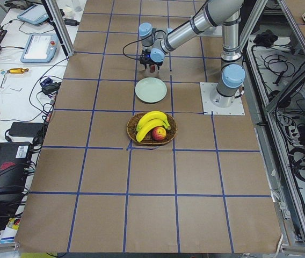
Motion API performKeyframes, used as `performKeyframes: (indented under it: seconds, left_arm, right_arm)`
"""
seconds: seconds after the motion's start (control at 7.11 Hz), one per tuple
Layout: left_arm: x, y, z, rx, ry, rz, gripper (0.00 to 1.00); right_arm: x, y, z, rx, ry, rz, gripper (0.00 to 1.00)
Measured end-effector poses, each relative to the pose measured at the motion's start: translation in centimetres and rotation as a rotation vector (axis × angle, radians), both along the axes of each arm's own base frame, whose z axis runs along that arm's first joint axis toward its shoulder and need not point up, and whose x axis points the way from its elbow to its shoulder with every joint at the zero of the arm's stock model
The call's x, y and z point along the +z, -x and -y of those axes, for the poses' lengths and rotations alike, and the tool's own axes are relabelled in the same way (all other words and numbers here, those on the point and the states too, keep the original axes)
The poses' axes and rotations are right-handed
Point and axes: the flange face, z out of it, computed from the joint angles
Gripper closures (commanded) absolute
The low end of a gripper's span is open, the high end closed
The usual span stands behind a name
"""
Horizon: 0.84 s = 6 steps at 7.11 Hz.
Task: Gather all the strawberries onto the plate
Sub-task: 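Lower the open left gripper onto the strawberry nearest the plate and close, then carry the strawberry over the plate and release it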
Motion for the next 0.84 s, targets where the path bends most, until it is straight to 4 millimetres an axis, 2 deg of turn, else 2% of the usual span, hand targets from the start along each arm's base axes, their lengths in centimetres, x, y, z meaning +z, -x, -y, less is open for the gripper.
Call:
performKeyframes:
  seconds: [0.14, 0.28, 0.42, 0.84]
  left_arm:
    - [-0.1, 0.0, -0.1, 0.004, -0.003, 0.002, 0.55]
    - [-0.1, 0.0, -0.2, 0.006, -0.002, 0.001, 0.69]
    - [0.0, 0.0, -0.2, 0.008, 0.001, -0.002, 0.74]
    - [1.1, 0.1, 0.0, 0.0, 0.022, -0.011, 0.75]
  right_arm:
    - [0.0, 0.0, 0.0, 0.0, 0.0, 0.0, 0.0]
    - [0.0, 0.0, 0.0, 0.0, 0.001, 0.0, 0.0]
    - [0.0, 0.0, 0.0, 0.0, 0.002, 0.0, 0.0]
    - [0.1, -0.1, 0.0, 0.0, 0.004, 0.001, 0.0]
